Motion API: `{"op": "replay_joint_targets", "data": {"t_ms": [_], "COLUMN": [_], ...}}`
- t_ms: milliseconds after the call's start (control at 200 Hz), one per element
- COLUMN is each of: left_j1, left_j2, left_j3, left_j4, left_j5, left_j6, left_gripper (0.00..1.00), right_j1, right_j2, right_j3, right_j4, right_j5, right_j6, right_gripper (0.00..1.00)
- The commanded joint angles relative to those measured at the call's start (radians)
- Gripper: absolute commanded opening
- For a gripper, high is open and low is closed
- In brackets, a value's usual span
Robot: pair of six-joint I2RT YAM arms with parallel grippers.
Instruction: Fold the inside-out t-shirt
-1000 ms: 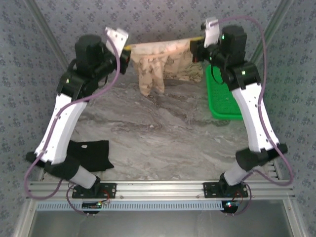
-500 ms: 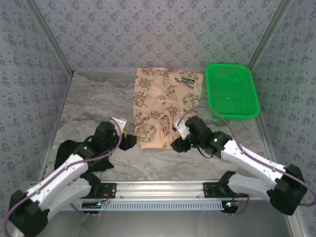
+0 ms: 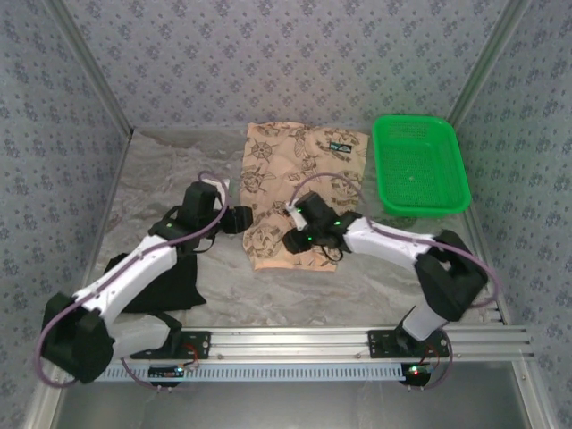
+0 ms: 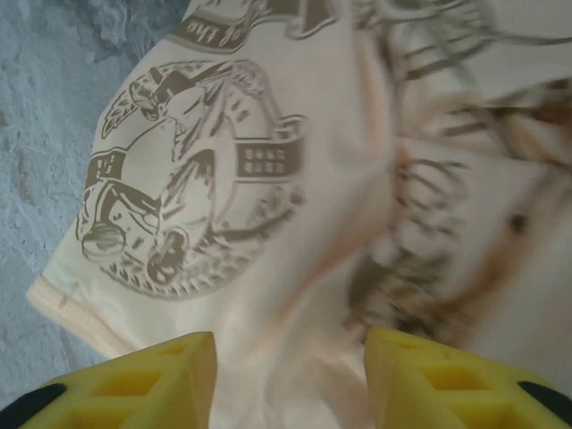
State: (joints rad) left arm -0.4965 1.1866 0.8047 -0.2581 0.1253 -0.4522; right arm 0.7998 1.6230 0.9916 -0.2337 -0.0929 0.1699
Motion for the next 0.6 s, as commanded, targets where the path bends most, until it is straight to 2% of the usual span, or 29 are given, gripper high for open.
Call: {"op": "replay_joint_targets", "data": {"t_ms": [0,85,205,300,375,470,595], "left_j1": [0.018,0.024,0.032,0.032,0.027,-0.001,-0.04], "left_j2": [0.067,0.117,0.18,0.235,0.282,0.323,0.361], "left_j3": [0.053,0.082,0.111,0.137,0.158,0.164,0.174], "left_j4": [0.01,0.003,-0.004,-0.002,-0.001,0.025,0.027], "left_j5": [0.053,0.08,0.102,0.194,0.219,0.225,0.214], "left_j6": [-0.02,-0.003,-0.009,0.01,0.001,-0.003,-0.005], "left_gripper": [0.6,0.6,0.6,0.59,0.56,0.54,0.53], "right_j1": [0.053,0.089,0.164,0.196,0.221,0.193,0.077], "right_j2": [0.085,0.122,0.167,0.196,0.173,0.1,-0.016], "right_j3": [0.022,0.009,0.025,0.038,0.041,0.042,0.042], "right_j4": [0.044,0.061,-0.013,-0.062,-0.091,-0.115,-0.138], "right_j5": [-0.048,-0.156,-0.262,-0.444,-0.458,-0.393,-0.306], "right_j6": [-0.016,-0.047,-0.113,-0.138,-0.14,-0.111,-0.031], "right_gripper": [0.41,0.35,0.28,0.22,0.31,0.5,0.55]}}
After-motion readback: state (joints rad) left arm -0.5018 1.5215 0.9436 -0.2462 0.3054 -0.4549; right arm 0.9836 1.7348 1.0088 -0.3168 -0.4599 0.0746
